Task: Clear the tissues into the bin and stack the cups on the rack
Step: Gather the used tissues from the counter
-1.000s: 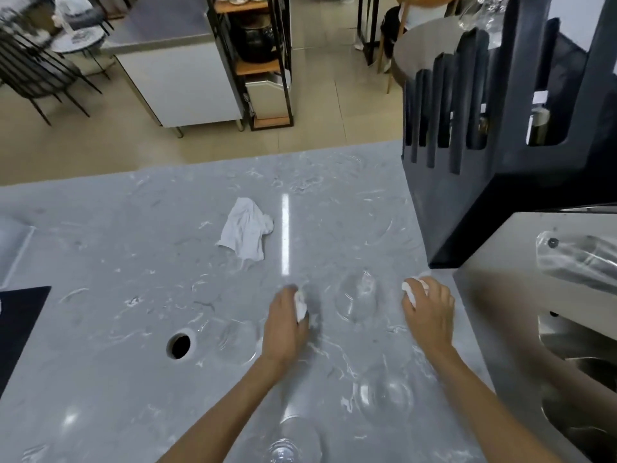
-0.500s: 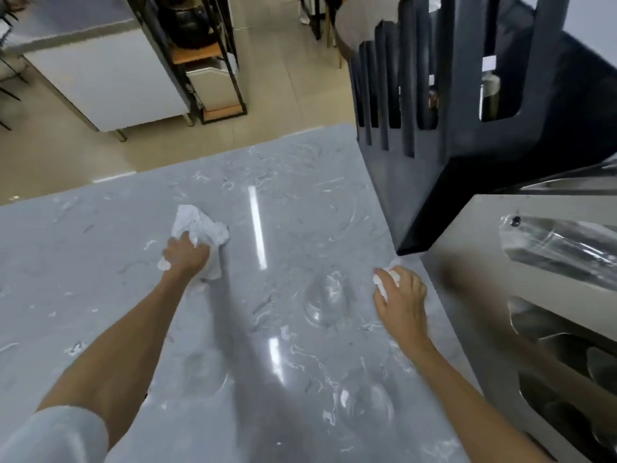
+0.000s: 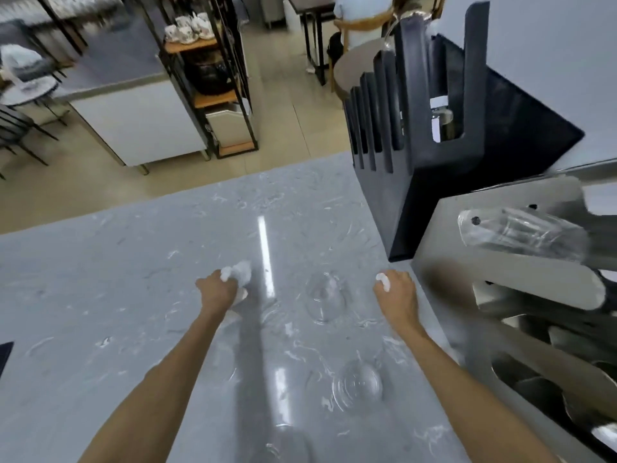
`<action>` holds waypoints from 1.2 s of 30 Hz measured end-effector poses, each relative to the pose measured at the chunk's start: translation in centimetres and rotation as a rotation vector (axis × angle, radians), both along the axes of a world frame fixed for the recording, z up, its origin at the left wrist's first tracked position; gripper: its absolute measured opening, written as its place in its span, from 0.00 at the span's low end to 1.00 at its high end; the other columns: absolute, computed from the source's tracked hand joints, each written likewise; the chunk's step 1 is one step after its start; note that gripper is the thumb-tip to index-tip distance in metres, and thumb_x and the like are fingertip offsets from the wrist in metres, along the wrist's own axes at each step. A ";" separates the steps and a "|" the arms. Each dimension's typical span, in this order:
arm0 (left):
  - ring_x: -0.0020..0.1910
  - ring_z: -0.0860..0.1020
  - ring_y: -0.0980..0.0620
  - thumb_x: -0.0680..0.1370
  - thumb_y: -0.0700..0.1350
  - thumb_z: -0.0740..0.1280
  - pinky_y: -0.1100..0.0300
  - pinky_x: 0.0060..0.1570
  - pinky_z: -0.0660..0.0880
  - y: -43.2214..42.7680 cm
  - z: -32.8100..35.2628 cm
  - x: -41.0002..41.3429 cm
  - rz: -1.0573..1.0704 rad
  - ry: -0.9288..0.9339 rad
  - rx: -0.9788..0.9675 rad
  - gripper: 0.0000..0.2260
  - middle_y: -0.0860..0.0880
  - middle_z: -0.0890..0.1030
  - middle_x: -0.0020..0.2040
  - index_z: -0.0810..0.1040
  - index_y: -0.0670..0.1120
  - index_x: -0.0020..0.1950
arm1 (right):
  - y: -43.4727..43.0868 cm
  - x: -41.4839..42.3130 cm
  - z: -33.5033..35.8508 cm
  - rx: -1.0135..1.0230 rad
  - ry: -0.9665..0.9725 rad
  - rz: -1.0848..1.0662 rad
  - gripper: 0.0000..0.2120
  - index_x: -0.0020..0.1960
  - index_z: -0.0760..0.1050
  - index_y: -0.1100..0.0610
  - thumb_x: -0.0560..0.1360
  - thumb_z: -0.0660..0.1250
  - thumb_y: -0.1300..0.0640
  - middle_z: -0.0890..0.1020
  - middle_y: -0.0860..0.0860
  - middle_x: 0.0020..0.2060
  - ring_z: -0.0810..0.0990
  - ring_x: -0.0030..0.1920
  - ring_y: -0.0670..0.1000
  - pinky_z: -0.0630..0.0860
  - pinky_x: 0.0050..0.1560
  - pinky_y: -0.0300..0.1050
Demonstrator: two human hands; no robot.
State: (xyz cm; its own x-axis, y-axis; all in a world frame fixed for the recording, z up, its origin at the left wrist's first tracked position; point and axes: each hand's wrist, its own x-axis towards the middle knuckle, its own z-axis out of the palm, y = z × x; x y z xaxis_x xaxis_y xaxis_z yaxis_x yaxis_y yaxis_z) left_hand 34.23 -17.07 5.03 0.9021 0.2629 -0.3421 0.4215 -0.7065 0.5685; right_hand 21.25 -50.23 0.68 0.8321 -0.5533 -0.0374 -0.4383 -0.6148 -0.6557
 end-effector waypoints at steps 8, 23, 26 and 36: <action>0.31 0.75 0.46 0.68 0.39 0.64 0.59 0.32 0.73 -2.5 13.2 -13.3 0.014 -0.091 -0.829 0.04 0.44 0.77 0.31 0.78 0.44 0.37 | 3.2 -7.9 12.5 0.838 -0.390 -0.266 0.11 0.34 0.82 0.49 0.70 0.66 0.61 0.82 0.50 0.34 0.80 0.35 0.51 0.78 0.36 0.43; 0.47 0.85 0.49 0.84 0.43 0.59 0.57 0.43 0.82 -10.1 14.4 -35.8 -0.125 0.556 -1.552 0.12 0.42 0.85 0.52 0.81 0.43 0.59 | 14.9 -25.7 17.7 0.091 -0.699 -0.193 0.11 0.40 0.81 0.51 0.68 0.61 0.59 0.76 0.35 0.47 0.80 0.47 0.40 0.75 0.45 0.32; 0.57 0.82 0.46 0.82 0.46 0.65 0.51 0.56 0.79 -9.1 14.2 -38.6 -0.165 0.747 -1.670 0.15 0.41 0.81 0.62 0.78 0.44 0.68 | 14.2 -29.2 17.5 0.003 -0.669 -0.181 0.08 0.38 0.80 0.53 0.69 0.64 0.62 0.76 0.41 0.45 0.79 0.43 0.41 0.73 0.42 0.31; 0.55 0.81 0.42 0.81 0.52 0.67 0.45 0.60 0.77 -12.1 13.3 -45.9 -0.089 0.551 -1.370 0.18 0.41 0.81 0.58 0.76 0.41 0.64 | 12.3 -38.9 16.7 0.943 -0.679 -0.411 0.09 0.53 0.81 0.50 0.77 0.64 0.57 0.85 0.52 0.46 0.84 0.46 0.49 0.80 0.42 0.41</action>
